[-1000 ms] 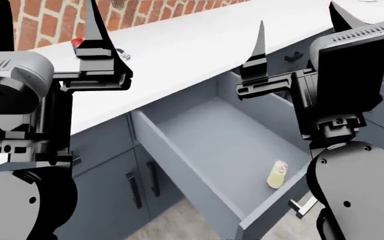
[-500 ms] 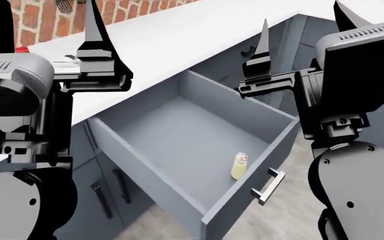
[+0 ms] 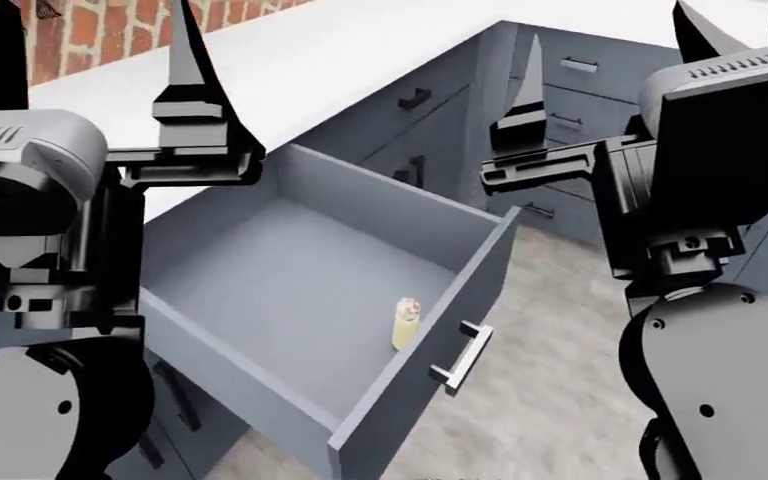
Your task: Close the right drawer.
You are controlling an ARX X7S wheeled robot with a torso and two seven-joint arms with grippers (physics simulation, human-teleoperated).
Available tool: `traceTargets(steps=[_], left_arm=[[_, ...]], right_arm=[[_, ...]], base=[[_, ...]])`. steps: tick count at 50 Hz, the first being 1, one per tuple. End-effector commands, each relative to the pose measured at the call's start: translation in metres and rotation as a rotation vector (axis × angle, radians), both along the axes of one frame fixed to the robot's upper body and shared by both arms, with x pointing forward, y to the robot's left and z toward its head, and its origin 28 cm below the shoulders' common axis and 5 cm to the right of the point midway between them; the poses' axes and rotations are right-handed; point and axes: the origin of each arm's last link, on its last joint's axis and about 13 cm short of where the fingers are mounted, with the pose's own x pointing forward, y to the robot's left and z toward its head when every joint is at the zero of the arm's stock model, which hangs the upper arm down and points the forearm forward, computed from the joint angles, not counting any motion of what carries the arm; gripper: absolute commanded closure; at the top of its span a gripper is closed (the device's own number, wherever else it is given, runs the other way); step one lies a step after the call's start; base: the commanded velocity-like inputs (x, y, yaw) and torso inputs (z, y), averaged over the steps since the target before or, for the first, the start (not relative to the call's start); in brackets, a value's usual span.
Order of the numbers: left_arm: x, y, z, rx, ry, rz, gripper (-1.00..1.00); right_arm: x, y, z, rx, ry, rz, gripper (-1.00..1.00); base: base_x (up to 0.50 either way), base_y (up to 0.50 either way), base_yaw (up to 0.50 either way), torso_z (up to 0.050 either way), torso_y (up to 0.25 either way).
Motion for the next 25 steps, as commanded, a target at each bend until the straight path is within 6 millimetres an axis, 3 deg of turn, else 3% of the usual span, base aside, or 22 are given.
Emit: traceTargets(steps=[1, 4, 25], left_arm=[[-0.0006, 0.0, 0.0009, 0.0, -0.002, 0.001, -1.0], [-0.0014, 0.0, 0.0014, -0.001, -0.003, 0.001, -1.0], [-0.0032, 0.0013, 0.0017, -0.005, -0.007, 0.005, -1.0]], right_arm=[[-0.0006, -0.0004, 0.0006, 0.005, -0.006, 0.002, -1.0], [-0.0005, -0.0009, 0.0022, 0.008, -0.009, -0.023, -1.0], [0.0041, -0.0019, -0.0009, 0.03, 0.03, -0.067, -1.0]], base=[[0.0, 0.0, -0.5, 0.0, 0.0], [0.0, 0.0, -0.4, 0.0, 0.0], [0.0, -0.02, 0.0, 0.0, 0.0]])
